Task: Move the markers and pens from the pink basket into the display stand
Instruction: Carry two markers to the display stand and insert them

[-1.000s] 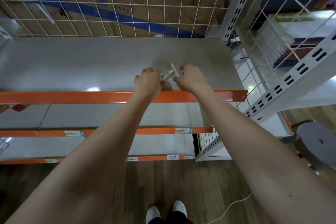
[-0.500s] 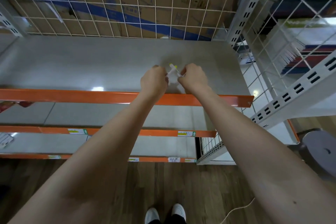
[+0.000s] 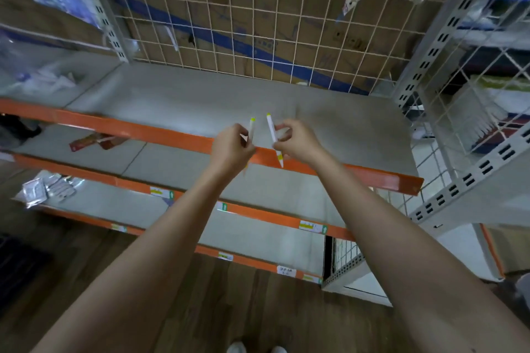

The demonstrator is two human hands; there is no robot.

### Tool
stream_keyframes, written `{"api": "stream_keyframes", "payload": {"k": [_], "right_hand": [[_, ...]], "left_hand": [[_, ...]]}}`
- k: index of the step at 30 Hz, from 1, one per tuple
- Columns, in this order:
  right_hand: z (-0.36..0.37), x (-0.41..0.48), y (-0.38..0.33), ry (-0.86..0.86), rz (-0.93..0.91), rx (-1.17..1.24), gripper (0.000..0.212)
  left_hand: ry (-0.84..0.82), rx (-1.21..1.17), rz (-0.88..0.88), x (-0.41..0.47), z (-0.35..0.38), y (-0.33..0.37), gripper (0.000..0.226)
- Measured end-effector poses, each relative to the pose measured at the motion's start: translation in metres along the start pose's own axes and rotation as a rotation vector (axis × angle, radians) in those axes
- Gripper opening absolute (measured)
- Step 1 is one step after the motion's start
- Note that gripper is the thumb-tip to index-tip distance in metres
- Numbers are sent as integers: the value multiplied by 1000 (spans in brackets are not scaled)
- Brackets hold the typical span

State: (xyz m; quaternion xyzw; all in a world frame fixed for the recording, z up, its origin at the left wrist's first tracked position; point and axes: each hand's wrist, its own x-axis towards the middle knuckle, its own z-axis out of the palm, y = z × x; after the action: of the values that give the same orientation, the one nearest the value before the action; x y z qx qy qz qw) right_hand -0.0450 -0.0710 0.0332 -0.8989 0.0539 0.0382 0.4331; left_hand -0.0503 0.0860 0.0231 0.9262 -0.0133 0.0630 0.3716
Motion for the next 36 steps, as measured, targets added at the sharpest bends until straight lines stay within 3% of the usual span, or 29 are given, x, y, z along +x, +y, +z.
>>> {"api": "stream_keyframes", "payload": {"k": [6, 18, 36], "right_hand": [[53, -23, -25, -177, -16, 184, 31], [199, -91, -49, -601, -161, 53, 28], [383, -286, -106, -978, -368, -204, 25]], "left_hand": [[61, -143, -155, -46, -40, -47, 16], [283, -128, -557, -176, -100, -152, 19], [531, -213, -987, -431, -193, -272, 27]]}}
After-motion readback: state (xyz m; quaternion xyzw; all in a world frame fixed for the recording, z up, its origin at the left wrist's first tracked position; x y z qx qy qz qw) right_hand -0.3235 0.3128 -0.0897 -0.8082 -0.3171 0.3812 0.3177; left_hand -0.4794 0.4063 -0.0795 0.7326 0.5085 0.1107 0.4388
